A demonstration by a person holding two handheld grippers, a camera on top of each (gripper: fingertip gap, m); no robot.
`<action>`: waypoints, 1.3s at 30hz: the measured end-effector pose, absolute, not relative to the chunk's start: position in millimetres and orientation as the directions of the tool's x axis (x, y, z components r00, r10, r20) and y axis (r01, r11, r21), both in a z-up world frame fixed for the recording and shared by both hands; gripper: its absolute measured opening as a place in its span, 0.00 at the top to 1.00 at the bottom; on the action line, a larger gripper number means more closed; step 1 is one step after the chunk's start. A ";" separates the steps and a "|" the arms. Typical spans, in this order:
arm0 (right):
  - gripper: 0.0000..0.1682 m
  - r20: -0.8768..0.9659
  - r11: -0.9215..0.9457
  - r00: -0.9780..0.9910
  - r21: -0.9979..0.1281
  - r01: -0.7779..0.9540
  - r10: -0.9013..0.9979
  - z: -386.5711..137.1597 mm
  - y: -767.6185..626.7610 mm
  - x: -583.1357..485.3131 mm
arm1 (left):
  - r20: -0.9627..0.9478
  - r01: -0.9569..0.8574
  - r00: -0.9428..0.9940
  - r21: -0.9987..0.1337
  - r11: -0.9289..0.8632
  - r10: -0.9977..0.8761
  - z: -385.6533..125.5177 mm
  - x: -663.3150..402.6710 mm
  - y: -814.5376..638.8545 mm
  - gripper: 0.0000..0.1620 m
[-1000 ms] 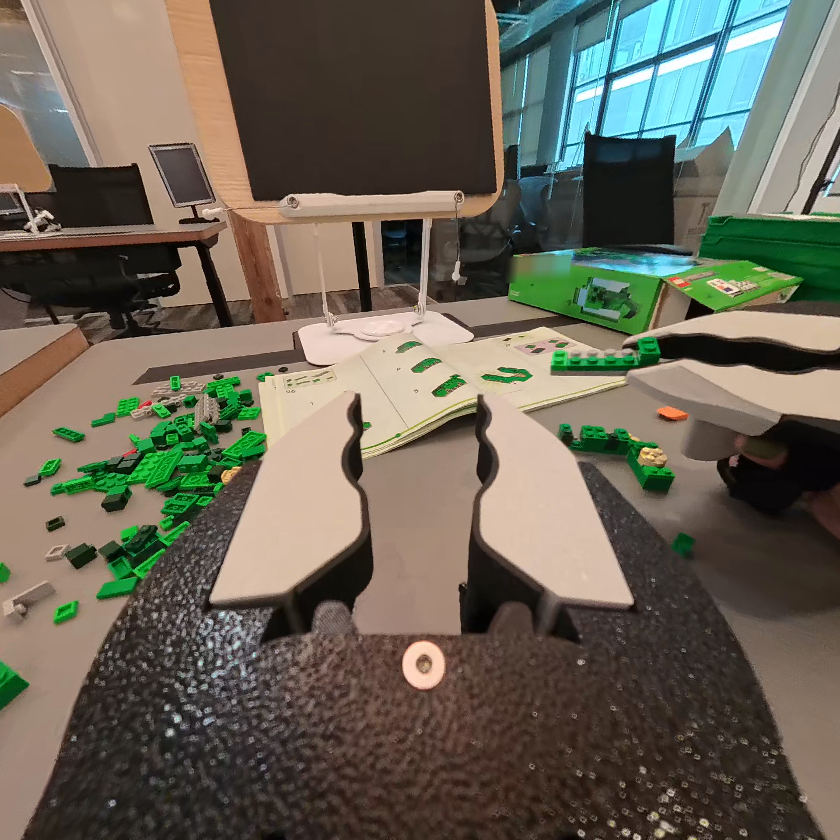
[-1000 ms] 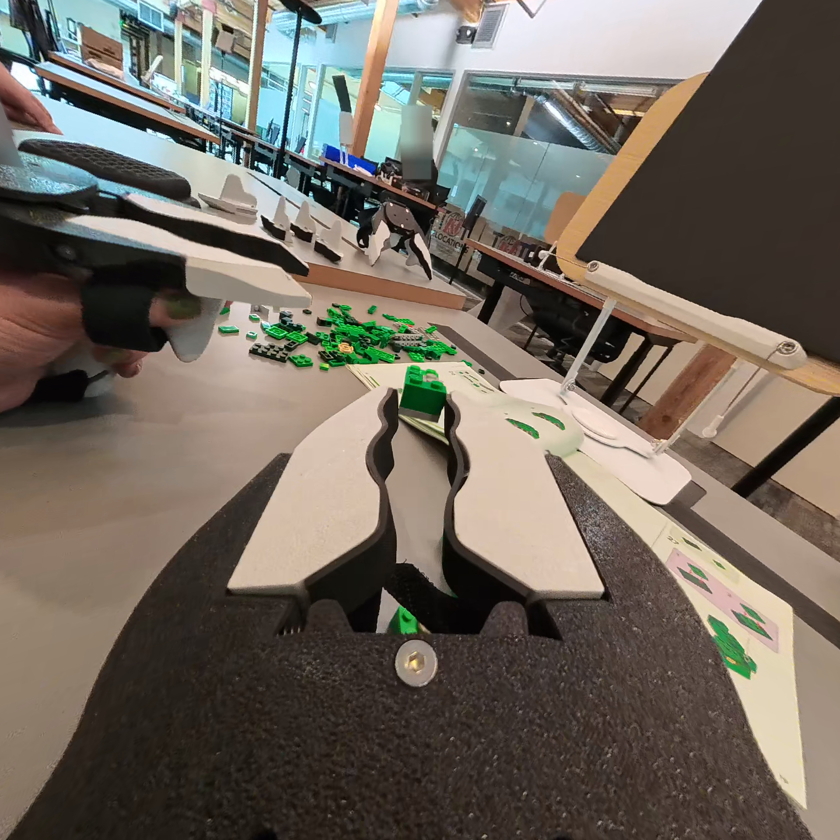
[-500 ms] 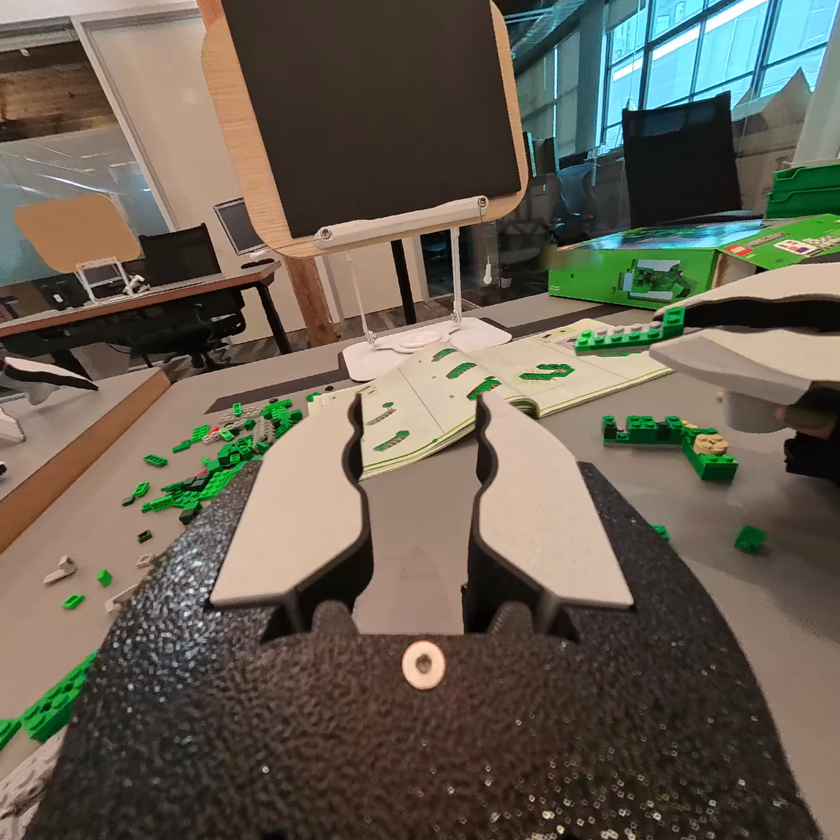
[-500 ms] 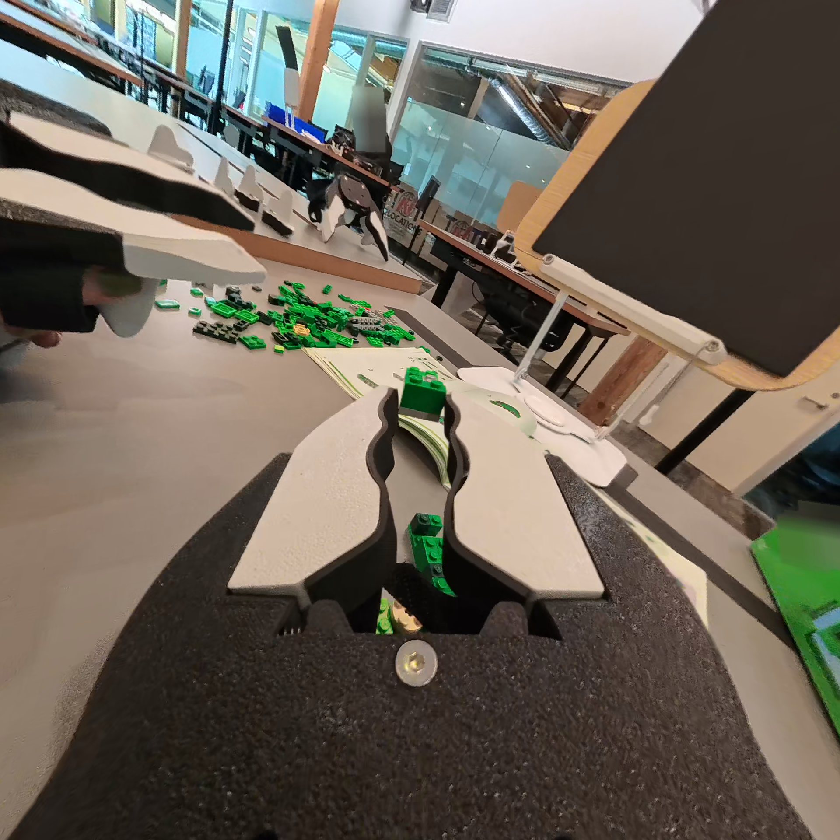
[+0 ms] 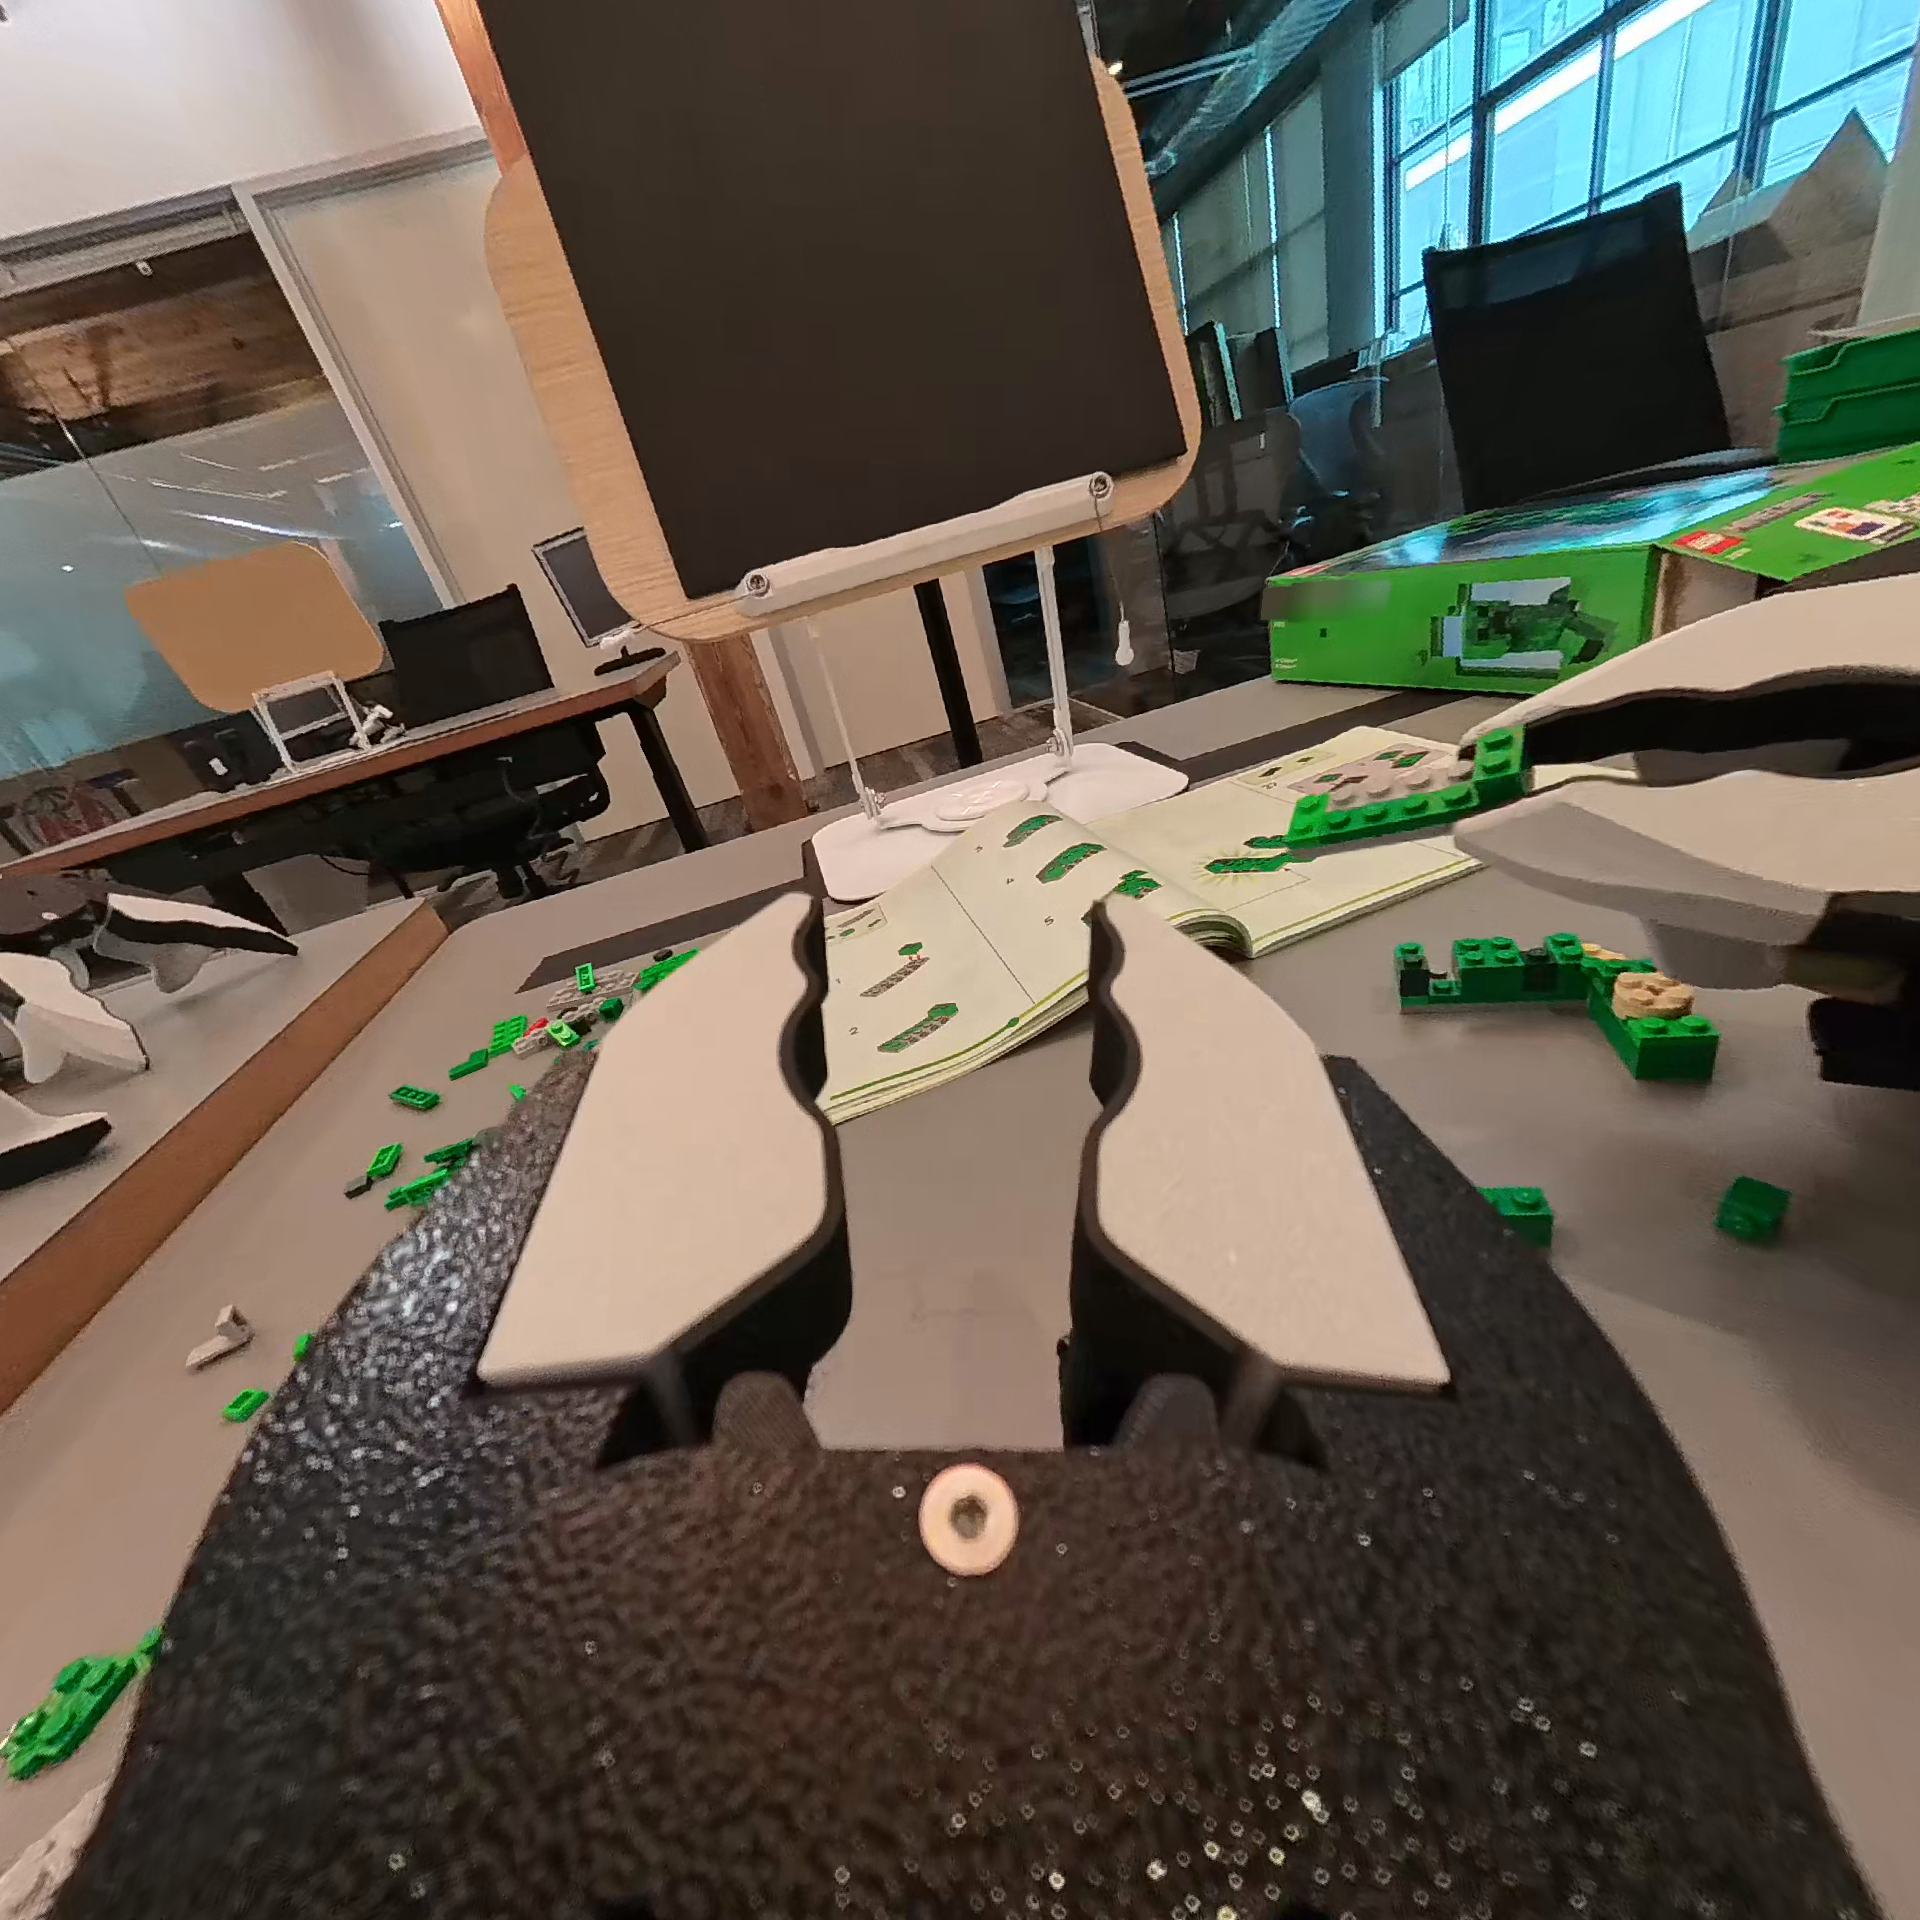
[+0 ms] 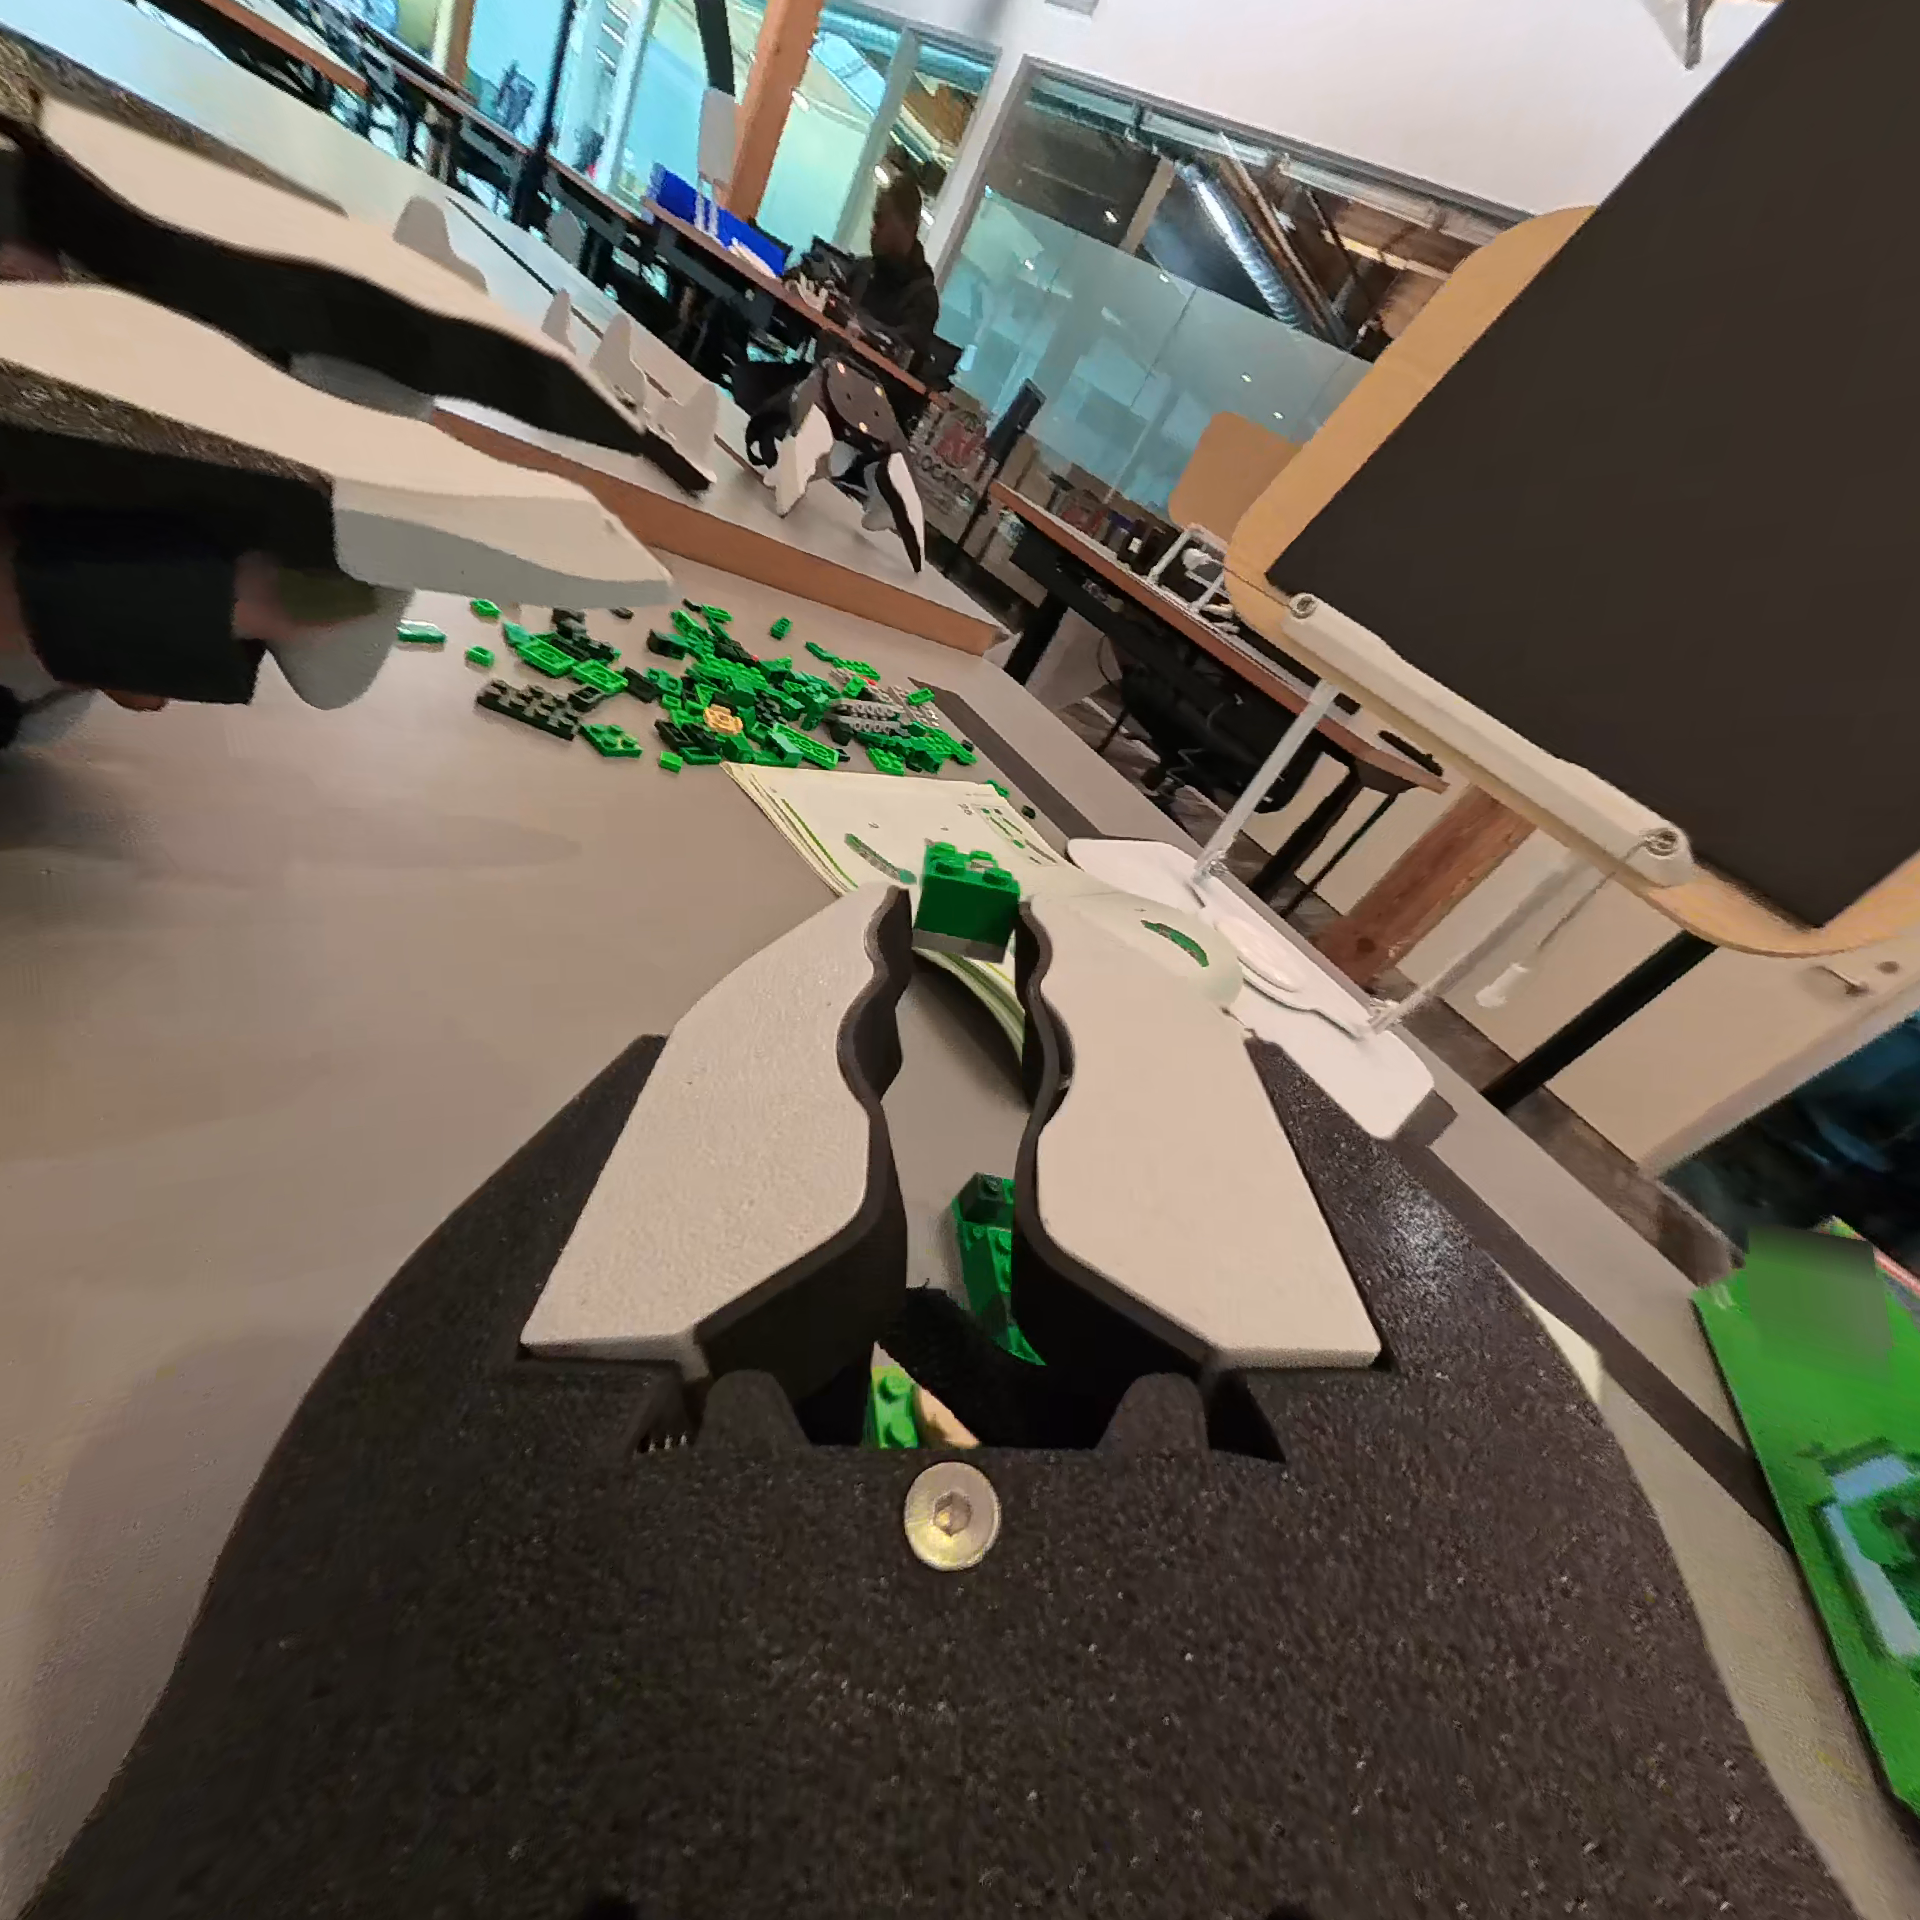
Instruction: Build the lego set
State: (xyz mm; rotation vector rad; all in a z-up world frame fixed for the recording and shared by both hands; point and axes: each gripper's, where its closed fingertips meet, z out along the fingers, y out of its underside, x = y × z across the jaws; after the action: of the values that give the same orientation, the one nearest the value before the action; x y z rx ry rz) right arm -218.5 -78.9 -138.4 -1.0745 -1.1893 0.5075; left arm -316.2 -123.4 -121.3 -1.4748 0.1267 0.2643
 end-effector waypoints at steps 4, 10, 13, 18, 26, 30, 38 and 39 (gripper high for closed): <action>0.89 0.507 0.477 0.280 -0.862 0.171 0.815 -138.0 -91.4 -223.3 | -0.224 -0.233 0.968 -0.970 0.076 0.113 -121.0 -320.7 -123.9 0.70; 0.89 0.506 0.496 0.188 -0.862 0.099 0.842 -135.3 -109.8 -226.0 | -0.224 -0.233 0.967 -0.970 0.066 0.118 -122.2 -321.3 -123.4 0.70; 0.89 0.510 0.508 0.177 -0.859 0.064 0.842 -131.2 -115.3 -224.2 | -0.236 -0.243 0.966 -0.969 0.050 0.108 -124.2 -319.3 -121.1 0.70; 0.89 0.513 0.517 0.164 -0.856 0.018 0.843 -123.8 -120.9 -219.2 | -0.259 -0.261 0.961 -0.965 0.004 0.094 -128.9 -315.2 -118.7 0.69; 0.89 0.457 0.462 0.149 -0.887 0.001 0.877 -124.0 -113.0 -216.8 | -0.243 -0.235 0.960 -0.969 -0.075 0.136 -127.2 -321.0 -122.8 0.82; 0.89 0.418 0.423 0.145 -0.906 -0.011 0.897 -123.4 -109.9 -216.6 | -0.153 -0.136 0.966 -0.986 -0.094 0.207 -111.9 -342.3 -138.6 1.00; 0.89 0.413 0.417 0.124 -0.909 -0.004 0.902 -126.6 -111.9 -218.5 | -0.131 -0.053 0.978 -0.908 -0.416 0.161 -130.6 -353.4 -150.9 1.00; 0.89 0.410 0.413 0.123 -0.911 -0.003 0.904 -126.8 -111.7 -218.5 | -0.144 -0.057 0.969 -0.921 -0.385 0.201 -110.2 -366.6 -153.4 1.00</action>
State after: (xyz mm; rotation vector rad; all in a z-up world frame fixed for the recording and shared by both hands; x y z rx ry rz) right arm -218.5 -111.7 -126.8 -0.9275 -1.2730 0.8231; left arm -366.6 -153.4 -110.2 -1.9484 -0.1029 0.2762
